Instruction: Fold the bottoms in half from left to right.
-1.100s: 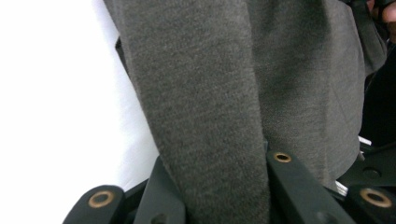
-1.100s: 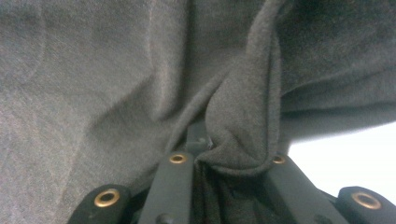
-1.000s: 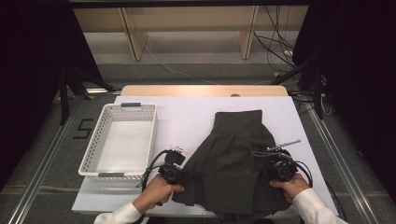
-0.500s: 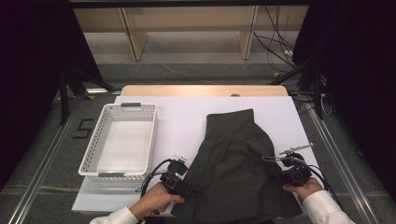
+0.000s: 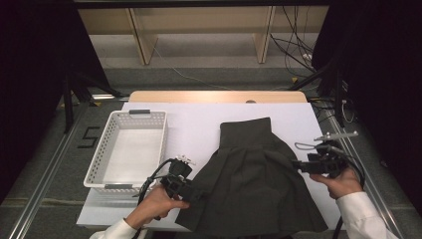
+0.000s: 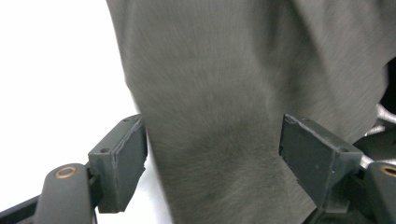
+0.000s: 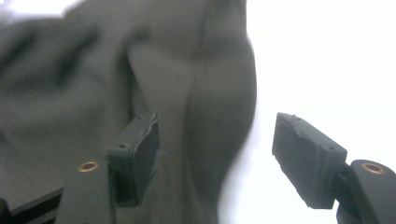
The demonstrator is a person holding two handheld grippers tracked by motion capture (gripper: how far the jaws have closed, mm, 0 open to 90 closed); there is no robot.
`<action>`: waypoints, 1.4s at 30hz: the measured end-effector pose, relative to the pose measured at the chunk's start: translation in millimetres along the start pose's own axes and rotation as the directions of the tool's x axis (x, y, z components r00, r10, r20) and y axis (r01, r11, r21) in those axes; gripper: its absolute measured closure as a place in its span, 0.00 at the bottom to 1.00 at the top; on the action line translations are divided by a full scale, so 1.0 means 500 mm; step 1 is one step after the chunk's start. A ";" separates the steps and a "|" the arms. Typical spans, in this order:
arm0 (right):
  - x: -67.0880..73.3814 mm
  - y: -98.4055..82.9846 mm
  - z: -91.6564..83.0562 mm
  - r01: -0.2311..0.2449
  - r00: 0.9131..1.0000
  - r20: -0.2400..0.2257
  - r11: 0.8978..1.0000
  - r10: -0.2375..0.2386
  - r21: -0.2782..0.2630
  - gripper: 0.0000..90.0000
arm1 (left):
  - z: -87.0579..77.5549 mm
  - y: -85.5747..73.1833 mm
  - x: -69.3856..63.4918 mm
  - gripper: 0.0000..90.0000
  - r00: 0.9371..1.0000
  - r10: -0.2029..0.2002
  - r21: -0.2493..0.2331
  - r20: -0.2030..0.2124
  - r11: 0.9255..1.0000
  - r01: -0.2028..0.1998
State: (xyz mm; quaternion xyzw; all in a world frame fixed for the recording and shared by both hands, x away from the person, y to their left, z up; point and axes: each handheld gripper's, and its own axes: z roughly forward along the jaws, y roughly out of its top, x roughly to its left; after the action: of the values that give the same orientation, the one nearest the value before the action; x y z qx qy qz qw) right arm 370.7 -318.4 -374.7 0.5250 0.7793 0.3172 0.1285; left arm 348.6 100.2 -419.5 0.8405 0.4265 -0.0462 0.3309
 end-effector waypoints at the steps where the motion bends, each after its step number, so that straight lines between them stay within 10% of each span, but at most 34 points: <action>1: -0.001 0.016 -0.007 -0.005 1.000 -0.009 1.000 0.004 -0.022 0.36 | -0.007 0.006 0.001 0.26 1.000 -0.010 -0.029 -0.008 1.000 0.010; 4: 0.001 0.065 0.003 -0.009 1.000 0.013 0.999 0.009 -0.046 0.40 | -0.001 0.025 0.005 0.32 0.999 -0.015 -0.082 -0.041 0.997 0.011; 16: -0.011 0.167 0.222 -0.049 0.998 -0.016 0.986 0.052 0.156 0.42 | 0.081 0.035 0.006 0.94 1.000 0.015 -0.027 0.009 1.000 -0.014; 20: -0.012 0.176 0.258 -0.077 0.994 -0.063 0.981 0.090 0.178 0.85 | 0.075 0.035 0.003 0.95 1.000 0.012 -0.044 0.023 0.999 -0.011; 22: 0.006 0.183 0.257 -0.023 0.999 -0.024 0.982 0.028 0.189 0.98 | 0.071 0.036 0.000 0.95 0.999 0.014 -0.048 0.041 0.999 -0.012; 29: -0.004 0.268 0.143 -0.029 1.000 0.001 1.000 0.029 -0.003 0.99 | 0.076 0.053 -0.022 0.96 0.995 0.006 -0.088 0.104 0.996 0.003; 34: -0.029 0.261 0.193 -0.024 0.991 0.136 0.996 0.012 0.083 0.98 | 0.105 0.067 -0.045 0.93 0.989 0.016 -0.065 0.149 0.998 -0.006; 39: -0.055 0.226 0.227 -0.057 0.987 0.156 0.991 0.037 0.122 0.76 | 0.085 0.072 -0.048 0.77 0.982 0.034 -0.090 0.187 0.996 -0.017; 42: -0.062 0.218 0.210 -0.063 0.990 0.133 0.992 0.047 0.113 0.62 | 0.042 0.091 -0.033 0.70 0.989 0.026 -0.166 0.146 0.986 -0.002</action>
State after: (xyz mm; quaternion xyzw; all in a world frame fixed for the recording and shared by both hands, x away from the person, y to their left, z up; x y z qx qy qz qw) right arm 520.0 -281.3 -390.6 0.5725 0.7717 0.2395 0.1392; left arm 376.4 57.4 -406.4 0.8074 0.3972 -0.0704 0.4305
